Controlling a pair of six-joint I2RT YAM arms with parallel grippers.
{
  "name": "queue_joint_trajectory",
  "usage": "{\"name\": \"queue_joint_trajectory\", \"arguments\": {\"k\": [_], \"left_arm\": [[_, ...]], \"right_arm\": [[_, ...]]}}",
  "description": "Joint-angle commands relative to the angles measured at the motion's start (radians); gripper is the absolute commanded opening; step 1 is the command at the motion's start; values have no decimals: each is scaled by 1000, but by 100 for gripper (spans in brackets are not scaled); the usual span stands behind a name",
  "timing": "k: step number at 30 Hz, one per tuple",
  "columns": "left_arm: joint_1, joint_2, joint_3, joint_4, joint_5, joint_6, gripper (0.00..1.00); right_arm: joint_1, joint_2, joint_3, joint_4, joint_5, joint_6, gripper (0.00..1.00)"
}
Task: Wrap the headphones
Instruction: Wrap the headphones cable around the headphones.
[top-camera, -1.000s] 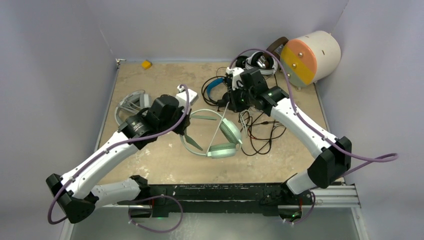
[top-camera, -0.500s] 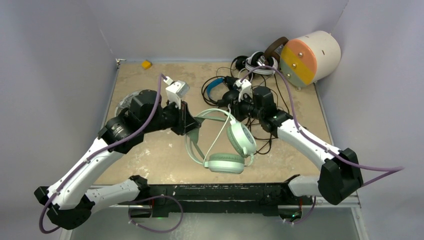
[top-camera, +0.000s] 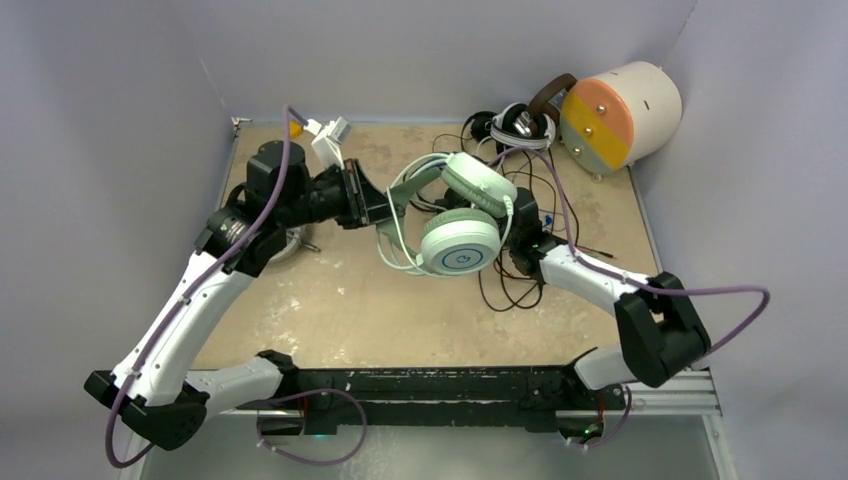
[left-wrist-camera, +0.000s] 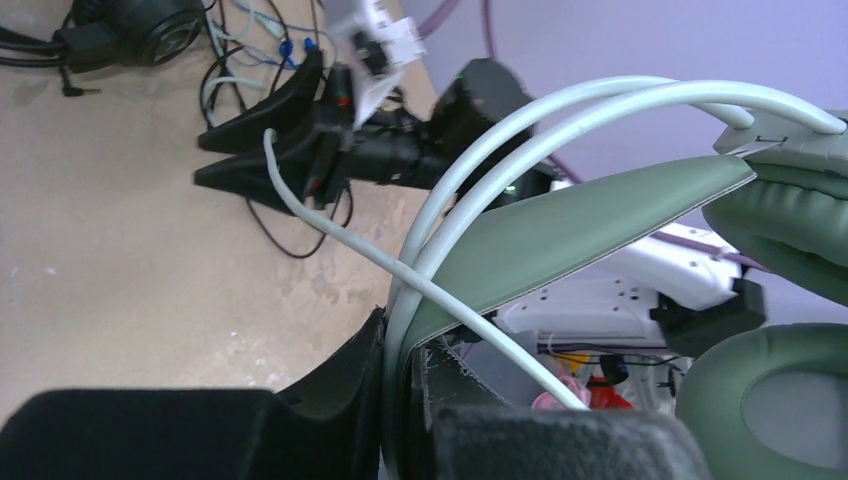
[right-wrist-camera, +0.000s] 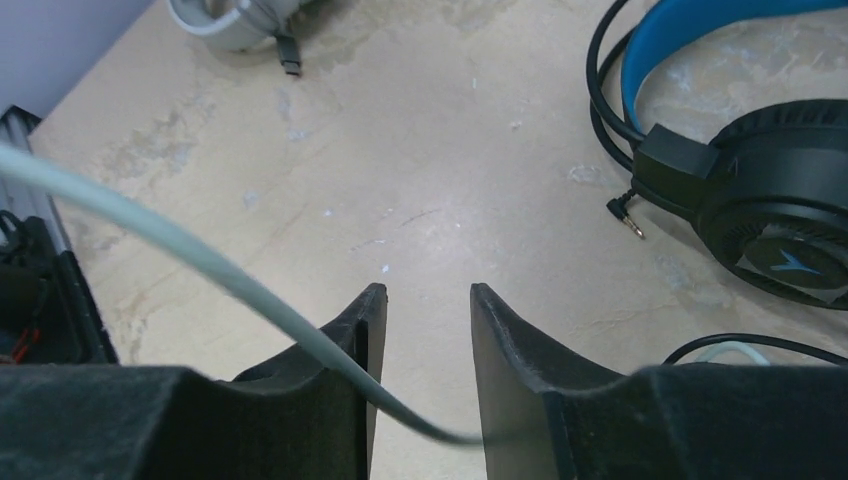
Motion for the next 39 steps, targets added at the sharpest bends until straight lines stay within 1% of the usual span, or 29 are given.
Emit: {"name": "queue_joint_trajectory", "arguments": {"k": [1, 5, 6, 8, 9, 11, 13, 15, 16, 17, 19, 22, 26, 29, 31, 34, 39], "left_arm": [[4, 28, 147, 54, 44, -129, 0], [15, 69, 253, -85, -125, -162, 0], [22, 81, 272, -113, -158, -172, 0], [33, 109, 308, -153, -202, -186, 0], [40, 124, 326, -174, -225, -188, 0], [45, 148, 362, -215, -301, -160, 0], [45, 156, 374, -238, -390, -89, 0], [45, 144, 341, -224, -407, -6, 0], [45, 135, 317, -213, -404, 28, 0], [45, 123, 290, -202, -404, 51, 0], [45, 101, 236, -183, -404, 88, 0], [45, 76, 176, -177, -391, 126, 0], [44, 64, 142, -196, -378, 168, 0], [44, 61, 119, -204, -376, 180, 0], [44, 70, 117, -217, -374, 181, 0], [44, 79, 117, -225, -383, 177, 0], [44, 101, 96, -227, -415, 174, 0]], "right_arm": [[-3, 58, 17, 111, -4, -11, 39], [-2, 89, 35, 124, -28, -15, 36], [-1, 93, 27, 135, -47, -1, 34], [-2, 95, 5, 156, -79, 29, 24], [-1, 92, -6, 164, -92, 44, 20], [-1, 71, -32, 172, -101, 64, 18], [-2, 37, -54, 169, -66, 74, 15], [-2, 11, -44, 112, -12, 98, 8], [-4, 2, -23, 73, 32, 103, 2], [-4, -4, 7, 1, 111, 100, 0], [-7, -4, 85, -102, 215, 104, 0], [-20, 15, 213, -208, 322, 119, 0], [-69, 67, 328, -303, 379, 145, 0], [-152, 137, 417, -392, 368, 177, 0], [-231, 186, 462, -450, 322, 218, 0], [-305, 206, 432, -418, 244, 274, 0], [-335, 199, 364, -368, 223, 310, 0]]}}
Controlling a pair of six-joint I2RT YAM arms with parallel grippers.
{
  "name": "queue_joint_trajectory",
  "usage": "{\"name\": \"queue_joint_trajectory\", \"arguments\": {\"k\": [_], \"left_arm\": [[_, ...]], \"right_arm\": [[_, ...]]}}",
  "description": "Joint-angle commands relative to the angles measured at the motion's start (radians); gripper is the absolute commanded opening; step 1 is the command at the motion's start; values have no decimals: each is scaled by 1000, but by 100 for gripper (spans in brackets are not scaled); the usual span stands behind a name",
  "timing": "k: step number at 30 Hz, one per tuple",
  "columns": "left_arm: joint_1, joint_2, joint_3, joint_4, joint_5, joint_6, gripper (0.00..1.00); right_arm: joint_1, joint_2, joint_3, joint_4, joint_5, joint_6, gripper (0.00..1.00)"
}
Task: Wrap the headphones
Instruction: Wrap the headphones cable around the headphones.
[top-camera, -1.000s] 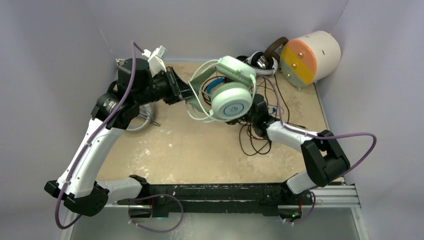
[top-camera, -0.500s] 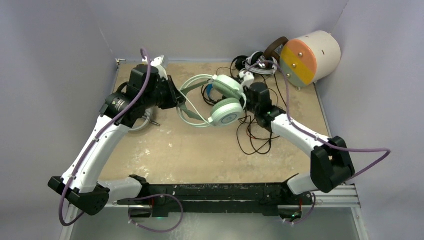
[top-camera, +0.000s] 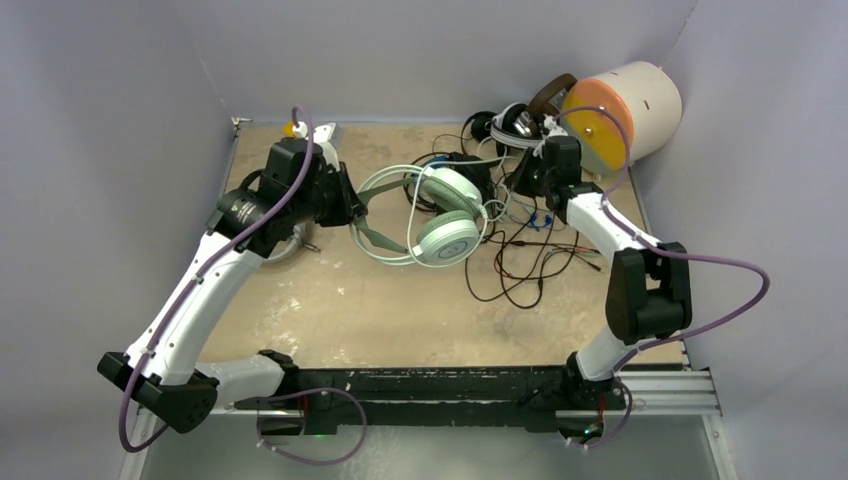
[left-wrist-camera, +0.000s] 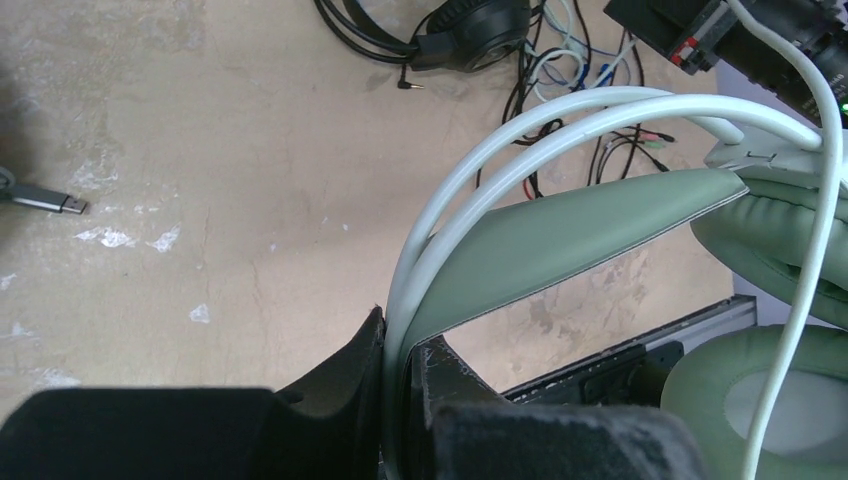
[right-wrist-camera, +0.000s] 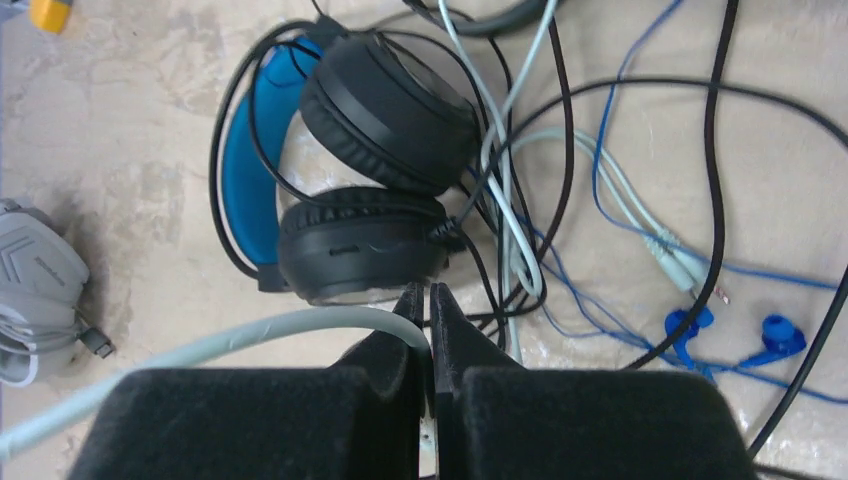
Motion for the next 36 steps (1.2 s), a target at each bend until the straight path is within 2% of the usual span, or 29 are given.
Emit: {"name": "queue_joint_trajectory", "arguments": {"k": [1, 7, 10, 12, 16, 21, 28, 36], "left_arm": [[3, 7, -4, 61, -8, -19, 0], [6, 19, 18, 97, 37, -110, 0], [34, 56, 76, 72, -2, -155, 0], [105, 88, 96, 68, 23, -190, 0], [305, 136, 71, 134, 238, -253, 0], [391, 156, 103, 160, 211, -317, 0], [404, 159, 107, 123, -114, -331, 0], [404, 208, 46, 85, -267, -401, 0]], "right_arm": [[5, -31, -39, 10, -48, 62, 0], [12, -11, -97, 84, -193, 19, 0], [40, -9, -140, 100, -254, 12, 0], [70, -18, -168, 96, -268, -3, 0], [166, -48, -217, 57, -241, -45, 0], [290, -78, -279, 30, -249, -72, 0], [428, -188, -332, 20, -359, -89, 0], [665, -256, -153, -219, -402, -211, 0]]}}
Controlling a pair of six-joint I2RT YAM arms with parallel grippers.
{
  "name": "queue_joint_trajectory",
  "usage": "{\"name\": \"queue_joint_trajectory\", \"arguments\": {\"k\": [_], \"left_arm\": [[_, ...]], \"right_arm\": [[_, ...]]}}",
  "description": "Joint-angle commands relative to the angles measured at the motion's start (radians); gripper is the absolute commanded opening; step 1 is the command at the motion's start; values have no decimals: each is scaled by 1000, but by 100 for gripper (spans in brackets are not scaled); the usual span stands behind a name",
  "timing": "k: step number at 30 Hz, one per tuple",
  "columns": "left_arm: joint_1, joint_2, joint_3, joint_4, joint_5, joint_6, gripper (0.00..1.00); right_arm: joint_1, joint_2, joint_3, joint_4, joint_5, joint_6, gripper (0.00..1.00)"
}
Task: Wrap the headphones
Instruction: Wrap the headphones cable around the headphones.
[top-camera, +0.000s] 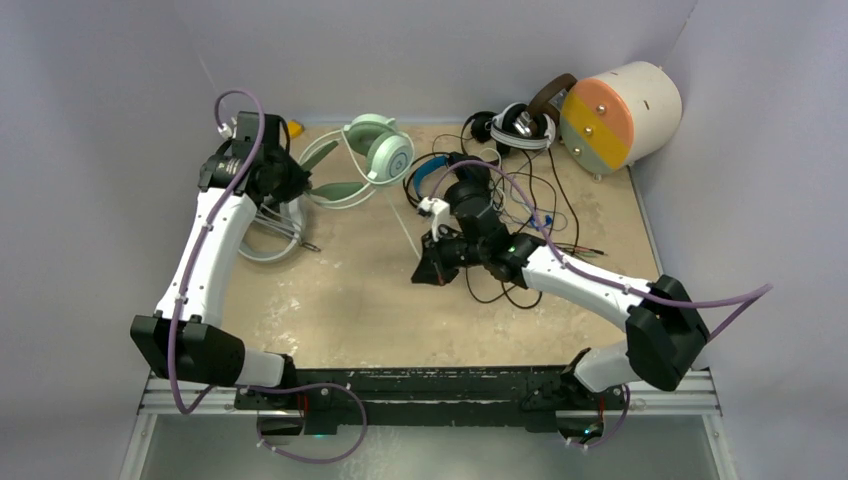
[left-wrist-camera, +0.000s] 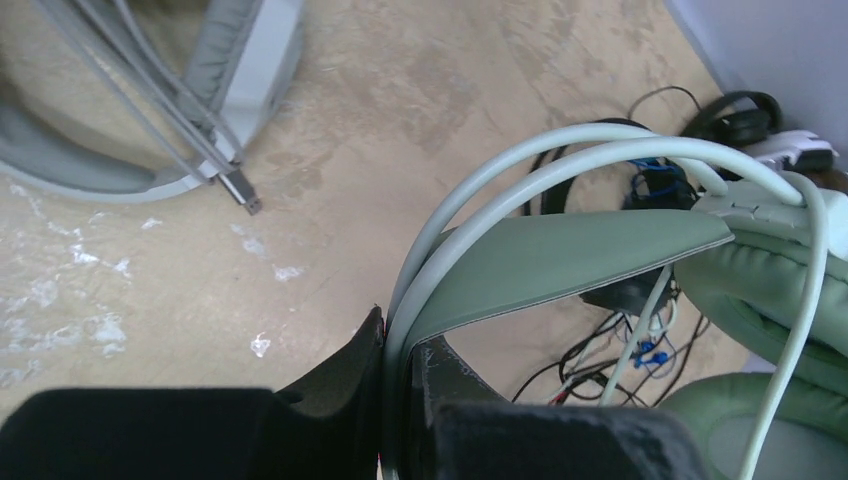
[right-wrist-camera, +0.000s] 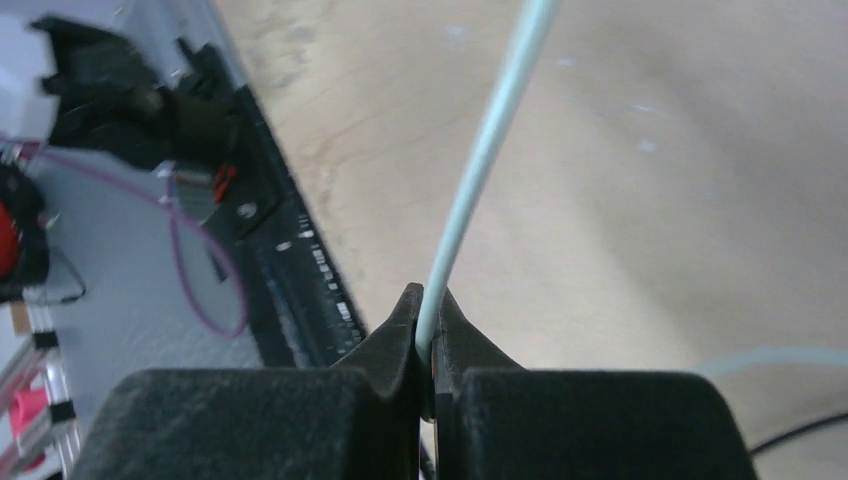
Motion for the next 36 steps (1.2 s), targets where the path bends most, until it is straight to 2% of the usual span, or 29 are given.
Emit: {"name": "queue_joint_trajectory", "arguments": {"k": [1, 5, 8, 13, 17, 23, 25, 27, 29, 33, 36], "left_arm": [[11, 20, -4, 96, -138, -116, 0], [-1, 19, -52, 127, -180, -73, 0], [-61, -9, -101, 152, -285, -43, 0], [-258, -55, -204, 230, -536, 86, 0], [-360, -90, -294, 287, -714, 200, 0], [-505, -63, -403, 352, -1091, 479, 0], [-533, -44, -437, 377, -1134, 578, 0], [-543, -51, -446, 369, -1102, 575, 0], [-545, -92, -447, 368, -955, 581, 0], [-544, -198, -476, 450, -592, 745, 0], [-544, -233, -484, 440, -414, 810, 0]], "right_arm": [[121, -56, 116, -186, -58, -82, 0], [150, -76, 187, -209, -68, -83, 4], [151, -81, 227, -177, -69, -60, 6], [149, -19, 355, -185, -108, 23, 6], [135, 24, 465, -219, -48, 57, 6], [54, 93, 615, -396, -1, 9, 11], [32, 119, 655, -459, 7, -35, 10], [25, 135, 680, -506, 34, -82, 9], [23, 146, 697, -548, 99, -127, 8], [7, 146, 696, -560, 262, -171, 6], [-19, 153, 711, -557, 298, -180, 3]]}}
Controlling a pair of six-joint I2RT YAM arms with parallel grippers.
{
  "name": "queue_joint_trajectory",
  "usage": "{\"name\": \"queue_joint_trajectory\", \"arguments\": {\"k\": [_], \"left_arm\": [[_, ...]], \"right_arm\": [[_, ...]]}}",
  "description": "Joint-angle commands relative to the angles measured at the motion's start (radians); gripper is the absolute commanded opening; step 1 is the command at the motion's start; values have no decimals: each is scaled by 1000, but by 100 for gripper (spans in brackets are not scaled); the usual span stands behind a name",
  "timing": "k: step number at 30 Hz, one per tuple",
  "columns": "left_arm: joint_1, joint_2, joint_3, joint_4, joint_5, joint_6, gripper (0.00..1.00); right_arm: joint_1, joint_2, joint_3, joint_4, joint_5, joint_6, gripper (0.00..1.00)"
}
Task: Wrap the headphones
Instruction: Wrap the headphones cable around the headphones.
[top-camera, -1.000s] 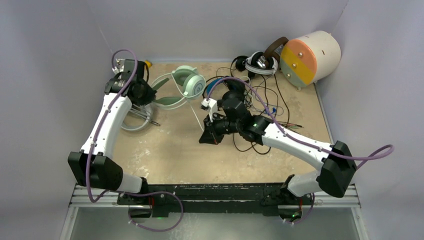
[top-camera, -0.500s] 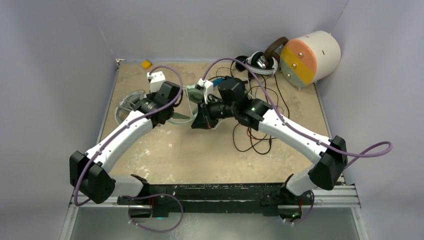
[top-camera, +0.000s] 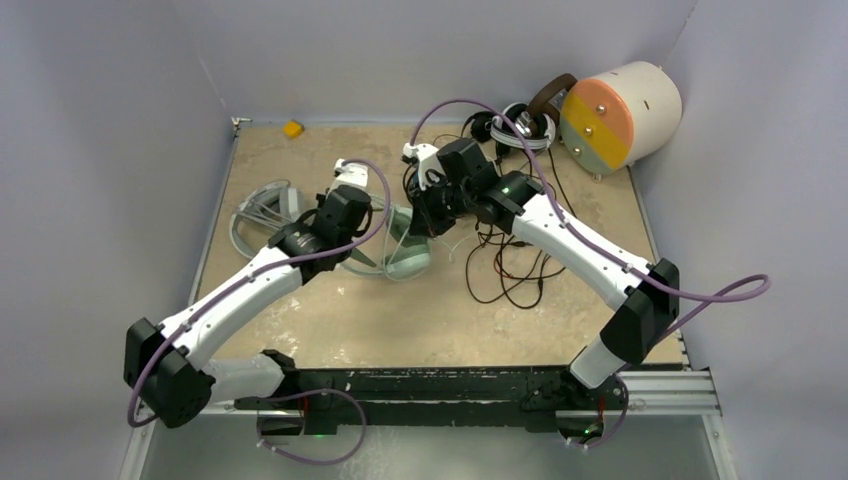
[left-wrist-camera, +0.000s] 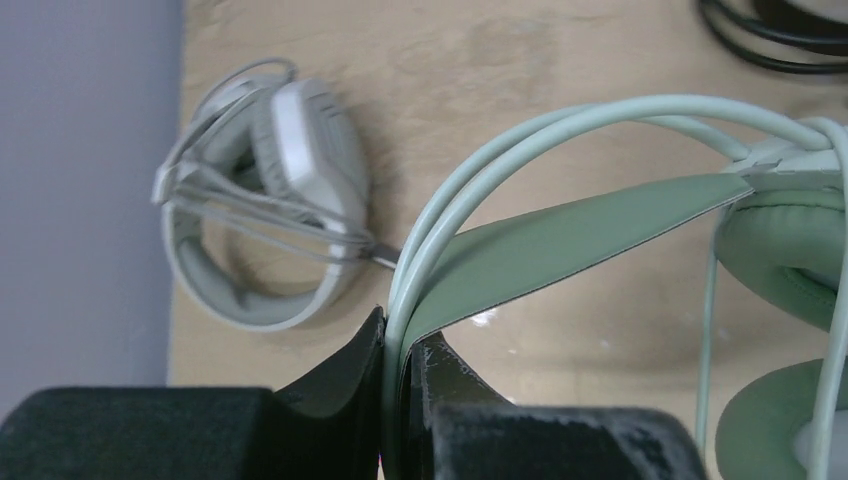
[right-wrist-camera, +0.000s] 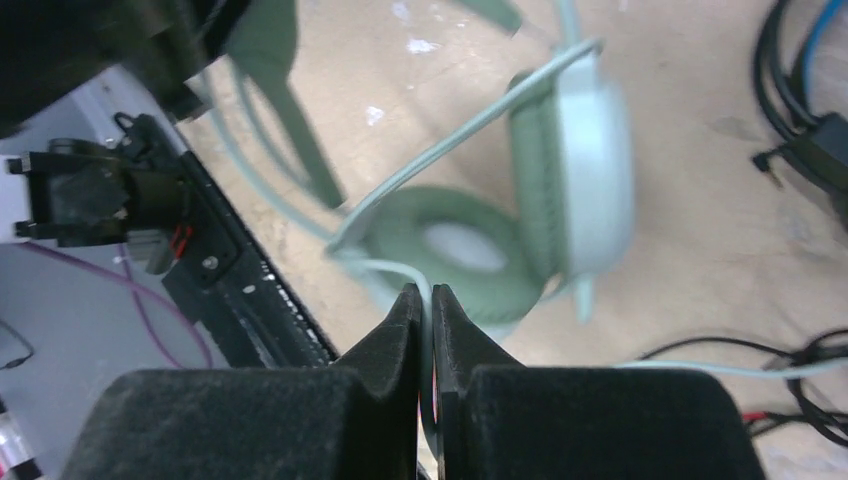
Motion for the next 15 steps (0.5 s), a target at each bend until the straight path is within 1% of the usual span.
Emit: {"name": "queue_joint_trajectory", "arguments": {"k": [1, 6, 8, 12, 15], "left_arm": [[-1, -93, -5, 75, 340, 183, 0], [-9, -78, -24, 28, 327, 217, 0], [-10, -83, -29, 17, 319, 218, 0], [-13, -117, -42, 27, 374, 218, 0], [-14, -146, -43, 36, 422, 248, 0]], "right_arm": [[-39, -19, 82, -9, 130, -61, 3], [-52, 10, 144, -20, 284, -99, 4], [-58, 25, 161, -29, 320, -110, 6], [-66, 64, 193, -59, 375, -123, 6], [-73, 80, 193, -59, 393, -125, 6]]}}
